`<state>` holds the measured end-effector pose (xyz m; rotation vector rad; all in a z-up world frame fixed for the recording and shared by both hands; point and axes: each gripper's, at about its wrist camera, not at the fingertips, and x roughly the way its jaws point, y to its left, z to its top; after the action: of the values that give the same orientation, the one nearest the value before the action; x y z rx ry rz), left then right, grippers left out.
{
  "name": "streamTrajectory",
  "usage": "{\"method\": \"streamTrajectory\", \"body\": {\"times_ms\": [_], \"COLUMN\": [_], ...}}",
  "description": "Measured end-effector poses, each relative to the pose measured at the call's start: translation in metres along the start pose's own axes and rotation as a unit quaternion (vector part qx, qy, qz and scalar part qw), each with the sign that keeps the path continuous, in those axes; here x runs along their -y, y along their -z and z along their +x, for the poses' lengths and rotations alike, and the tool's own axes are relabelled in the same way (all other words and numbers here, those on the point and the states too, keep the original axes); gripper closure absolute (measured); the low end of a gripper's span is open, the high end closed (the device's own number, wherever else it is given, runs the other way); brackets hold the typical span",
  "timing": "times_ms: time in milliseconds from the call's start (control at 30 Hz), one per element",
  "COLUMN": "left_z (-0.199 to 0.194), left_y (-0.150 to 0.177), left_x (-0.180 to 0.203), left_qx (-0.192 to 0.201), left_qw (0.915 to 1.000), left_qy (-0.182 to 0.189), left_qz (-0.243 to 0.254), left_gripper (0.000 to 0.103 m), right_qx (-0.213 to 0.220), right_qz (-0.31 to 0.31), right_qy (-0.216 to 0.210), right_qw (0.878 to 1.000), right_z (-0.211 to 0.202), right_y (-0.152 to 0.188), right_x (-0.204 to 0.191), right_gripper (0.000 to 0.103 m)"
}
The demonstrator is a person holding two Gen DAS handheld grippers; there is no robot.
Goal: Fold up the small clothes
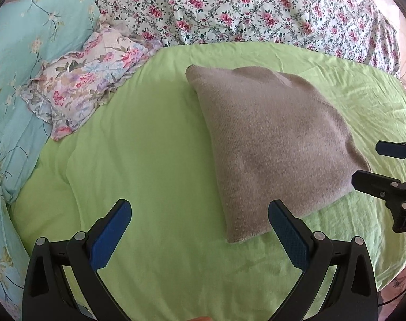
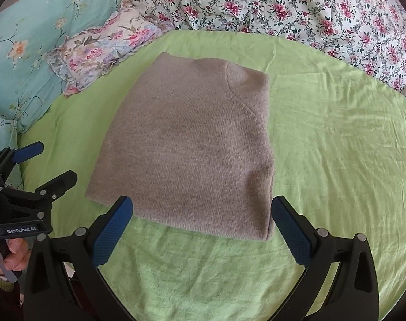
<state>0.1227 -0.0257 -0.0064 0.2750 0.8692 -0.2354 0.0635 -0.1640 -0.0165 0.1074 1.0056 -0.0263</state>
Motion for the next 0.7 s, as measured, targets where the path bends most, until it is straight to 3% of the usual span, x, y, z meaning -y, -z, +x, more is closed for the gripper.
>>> {"method": "streamTrajectory", "body": {"times_ms": [700], "left_z": [-0.010], "left_y": [-0.015], "left_x": [0.001], "left_qx": [0.007], "left_qw": [1.0000], "left_qy": [0.006], "left_qz": [0.000], "left_gripper": [0.001], "right_qx": [-0.002], "right_qz": [0.004], "right_qy": [-0.002], "right_qw": [1.000], "right_z": [0.000], "right_y": [-0.009], "right_x": [0.003], "right_gripper": [0.000]}}
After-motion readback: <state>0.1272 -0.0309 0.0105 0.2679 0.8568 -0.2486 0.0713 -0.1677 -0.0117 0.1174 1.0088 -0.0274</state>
